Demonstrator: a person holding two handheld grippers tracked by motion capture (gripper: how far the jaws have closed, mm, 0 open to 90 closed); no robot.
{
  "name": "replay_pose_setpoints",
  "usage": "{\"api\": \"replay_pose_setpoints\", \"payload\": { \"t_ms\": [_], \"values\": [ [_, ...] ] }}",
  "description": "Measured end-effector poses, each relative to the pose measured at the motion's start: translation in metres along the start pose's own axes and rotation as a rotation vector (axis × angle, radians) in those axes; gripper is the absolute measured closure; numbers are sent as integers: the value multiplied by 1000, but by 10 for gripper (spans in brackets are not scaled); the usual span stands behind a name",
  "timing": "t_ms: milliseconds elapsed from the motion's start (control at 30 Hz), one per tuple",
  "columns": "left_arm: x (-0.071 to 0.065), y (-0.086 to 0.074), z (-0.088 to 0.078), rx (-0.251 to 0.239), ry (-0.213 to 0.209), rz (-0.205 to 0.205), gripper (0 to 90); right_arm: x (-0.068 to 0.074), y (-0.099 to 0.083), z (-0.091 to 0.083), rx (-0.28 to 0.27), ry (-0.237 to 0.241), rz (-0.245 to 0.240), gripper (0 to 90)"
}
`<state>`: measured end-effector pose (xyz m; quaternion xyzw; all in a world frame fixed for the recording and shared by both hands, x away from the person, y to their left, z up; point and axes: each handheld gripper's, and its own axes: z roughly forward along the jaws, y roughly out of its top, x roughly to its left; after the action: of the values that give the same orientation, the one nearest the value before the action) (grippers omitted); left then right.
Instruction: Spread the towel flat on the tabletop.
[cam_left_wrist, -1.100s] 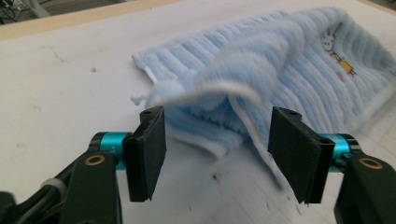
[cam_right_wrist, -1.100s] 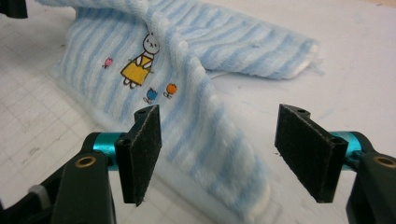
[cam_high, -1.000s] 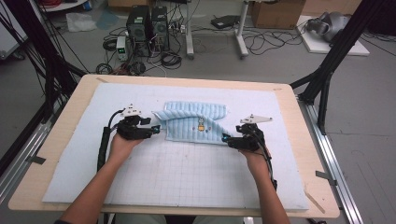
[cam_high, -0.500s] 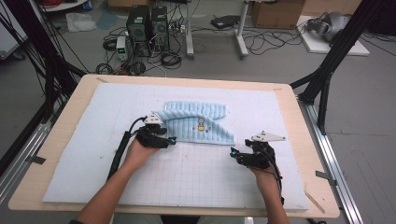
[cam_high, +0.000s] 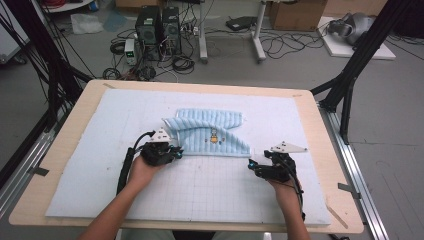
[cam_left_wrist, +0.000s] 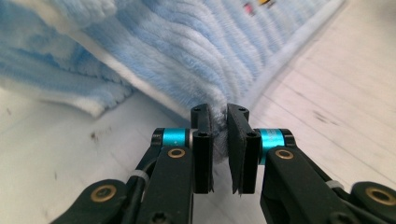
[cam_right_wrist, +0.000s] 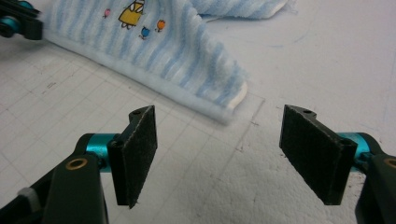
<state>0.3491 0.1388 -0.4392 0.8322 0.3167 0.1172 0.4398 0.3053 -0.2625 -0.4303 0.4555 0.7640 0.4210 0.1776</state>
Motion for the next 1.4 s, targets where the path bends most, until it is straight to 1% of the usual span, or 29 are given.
{"api": "replay_pose_setpoints", "payload": {
  "t_ms": [67, 133, 167, 233, 267, 433, 467, 500, 533, 600, 633, 667, 733, 800, 833, 867, 900, 933, 967, 1000, 1033, 1067, 1100, 1133, 1167, 1267, 1300, 1333, 1400],
  "values": [
    [-1, -8, -12, -18, -29, -10, 806, 2, 1, 1, 0, 7, -6, 270],
    [-2, -18, -24, -35, -44, -23, 806, 6, 1, 2, 4, 11, -12, 271],
    [-3, -23, -29, -50, -52, -40, 806, 7, 2, 3, 1, 14, -21, 272],
    [-3, -35, -42, -66, -76, -61, 805, 11, 3, 4, 4, 21, -24, 273],
    [-4, -41, -48, -72, -79, -65, 805, 12, 3, 5, 6, 24, -25, 273],
    [-9, -62, -75, -62, -86, -60, 803, 18, 4, 10, 18, 37, -30, 280],
    [-11, -65, -80, -58, -87, -54, 803, 19, 4, 11, 19, 41, -33, 290],
    [-12, -69, -83, -59, -92, -58, 803, 21, 4, 12, 25, 49, -29, 317],
    [-14, -72, -86, -57, -92, -56, 802, 24, 4, 14, 31, 62, -38, 348],
    [-16, -77, -90, -56, -98, -58, 801, 32, 5, 18, 53, 83, -64, 459],
    [-17, -79, -92, -55, -101, -58, 802, 36, 5, 20, 54, 88, -81, 473],
    [-17, -81, -93, -54, -104, -63, 802, 40, 6, 21, 54, 94, -85, 492],
    [-18, -84, -94, -57, -112, -78, 802, 47, 8, 24, 50, 108, -101, 498],
    [-20, -86, -95, -52, -117, -82, 802, 53, 9, 26, 55, 120, -114, 502],
    [-21, -87, -96, -56, -120, -84, 802, 56, 9, 28, 63, 119, -125, 504],
    [-21, -87, -97, -59, -124, -82, 802, 59, 9, 30, 73, 112, -125, 505],
    [-21, -88, -97, -56, -125, -85, 802, 62, 8, 32, 82, 120, -125, 517],
    [-21, -89, -97, -57, -130, -89, 798, 64, 8, 35, 96, 129, -133, 537],
    [-21, -89, -97, -59, -133, -93, 789, 67, 7, 37, 109, 116, -150, 559],
    [-20, -89, -98, -64, -136, -101, 768, 69, 7, 39, 125, 106, -167, 607],
    [-18, -89, -98, -71, -135, -110, 732, 71, 6, 41, 137, 103, -167, 646],
    [-17, -89, -98, -74, -133, -130, 685, 71, 5, 44, 153, 108, -170, 674],
    [-15, -89, -98, -79, -120, -150, 608, 71, 4, 44, 149, 110, -169, 738],
    [-13, -89, -99, -92, -101, -176, 521, 71, 4, 44, 155, 126, -165, 792],
    [-10, -89, -100, -108, -85, -189, 464, 72, 4, 43, 161, 135, -164, 842],
    [-6, -88, -107, -173, -40, -213, 428, 75, 5, 40, 192, 154, -198, 868],
    [-5, -88, -108, -182, -32, -211, 429, 75, 4, 36, 208, 175, -200, 869],
    [-4, -88, -110, -197, -23, -222, 429, 74, 3, 34, 216, 187, -203, 869],
    [-1, -89, -111, -207, -7, -228, 429, 72, -3, 25, 234, 235, -197, 868]
  ]
}}
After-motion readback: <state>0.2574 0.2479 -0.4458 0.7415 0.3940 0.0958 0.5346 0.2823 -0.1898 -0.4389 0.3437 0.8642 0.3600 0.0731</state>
